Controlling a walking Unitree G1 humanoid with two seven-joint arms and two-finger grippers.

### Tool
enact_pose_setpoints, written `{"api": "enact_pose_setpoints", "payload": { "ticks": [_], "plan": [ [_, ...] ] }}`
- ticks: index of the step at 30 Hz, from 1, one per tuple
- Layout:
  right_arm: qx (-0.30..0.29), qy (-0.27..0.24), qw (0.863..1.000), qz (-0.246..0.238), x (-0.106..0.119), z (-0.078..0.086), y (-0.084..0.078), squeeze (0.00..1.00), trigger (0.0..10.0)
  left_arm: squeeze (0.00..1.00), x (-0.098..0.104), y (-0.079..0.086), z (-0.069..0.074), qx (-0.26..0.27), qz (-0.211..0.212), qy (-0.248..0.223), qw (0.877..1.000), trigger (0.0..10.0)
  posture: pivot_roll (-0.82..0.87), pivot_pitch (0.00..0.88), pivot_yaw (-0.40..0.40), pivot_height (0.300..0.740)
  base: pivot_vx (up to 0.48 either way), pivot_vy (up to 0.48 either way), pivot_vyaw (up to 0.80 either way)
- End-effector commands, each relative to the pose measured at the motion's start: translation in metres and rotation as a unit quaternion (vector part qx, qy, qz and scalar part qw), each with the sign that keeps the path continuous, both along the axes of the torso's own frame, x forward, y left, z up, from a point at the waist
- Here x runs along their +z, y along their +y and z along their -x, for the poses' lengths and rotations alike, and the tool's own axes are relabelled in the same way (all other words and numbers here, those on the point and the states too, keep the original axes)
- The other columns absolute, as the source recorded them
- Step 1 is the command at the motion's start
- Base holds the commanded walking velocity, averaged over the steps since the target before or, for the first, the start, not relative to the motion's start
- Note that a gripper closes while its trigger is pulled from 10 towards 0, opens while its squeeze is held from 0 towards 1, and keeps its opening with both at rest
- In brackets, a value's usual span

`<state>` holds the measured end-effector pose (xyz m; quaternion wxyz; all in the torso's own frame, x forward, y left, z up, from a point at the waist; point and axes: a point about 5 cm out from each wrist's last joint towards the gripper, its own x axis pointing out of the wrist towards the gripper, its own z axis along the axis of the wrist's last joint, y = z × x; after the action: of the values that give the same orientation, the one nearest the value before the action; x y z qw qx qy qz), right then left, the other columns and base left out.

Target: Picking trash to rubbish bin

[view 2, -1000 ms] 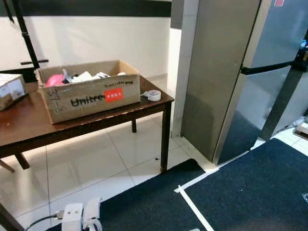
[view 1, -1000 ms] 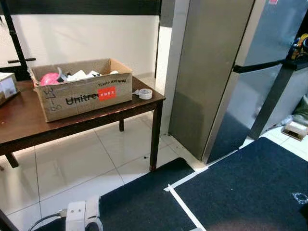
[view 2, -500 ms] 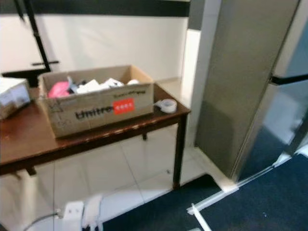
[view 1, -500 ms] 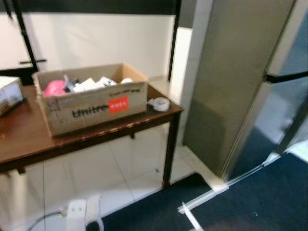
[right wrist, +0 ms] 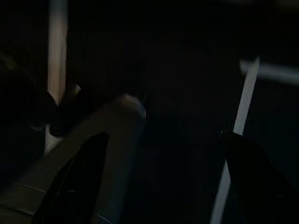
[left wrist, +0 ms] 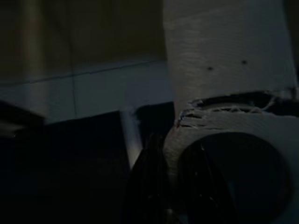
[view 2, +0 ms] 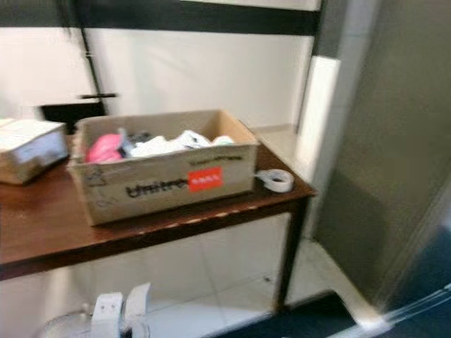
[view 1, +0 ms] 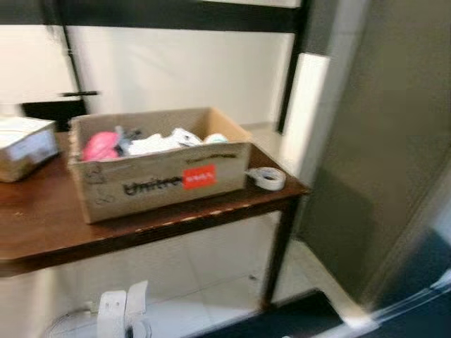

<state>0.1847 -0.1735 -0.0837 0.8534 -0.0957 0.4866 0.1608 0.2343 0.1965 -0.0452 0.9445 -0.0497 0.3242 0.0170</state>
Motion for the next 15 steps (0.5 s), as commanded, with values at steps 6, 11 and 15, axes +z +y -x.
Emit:
{"api": "enact_pose_setpoints", "payload": {
  "ticks": [6,11,15],
  "plan": [
    [0.012,0.005,1.000,-0.007,-0.0015,0.0028,0.0041,0.00,10.0,0.00,-0.0018,-0.0003,0.0024,-0.002,-0.002,0.006,1.000,10.0,0.05,0.014,-0.035,0.740,0.380,0.000,0.80],
    [0.003,0.007,1.000,-0.007,-0.0027,0.0053,0.0033,0.00,10.0,0.00,-0.0027,-0.0002,0.0038,-0.003,-0.003,0.008,1.000,10.0,0.05,0.015,-0.035,0.740,0.355,0.000,0.32],
    [0.004,0.005,1.000,-0.003,-0.0028,0.0058,0.0022,0.00,10.0,0.00,-0.0030,-0.0006,0.0042,-0.006,-0.006,0.009,1.000,10.0,0.05,0.016,-0.035,0.740,0.310,0.000,0.00]
  ]
}}
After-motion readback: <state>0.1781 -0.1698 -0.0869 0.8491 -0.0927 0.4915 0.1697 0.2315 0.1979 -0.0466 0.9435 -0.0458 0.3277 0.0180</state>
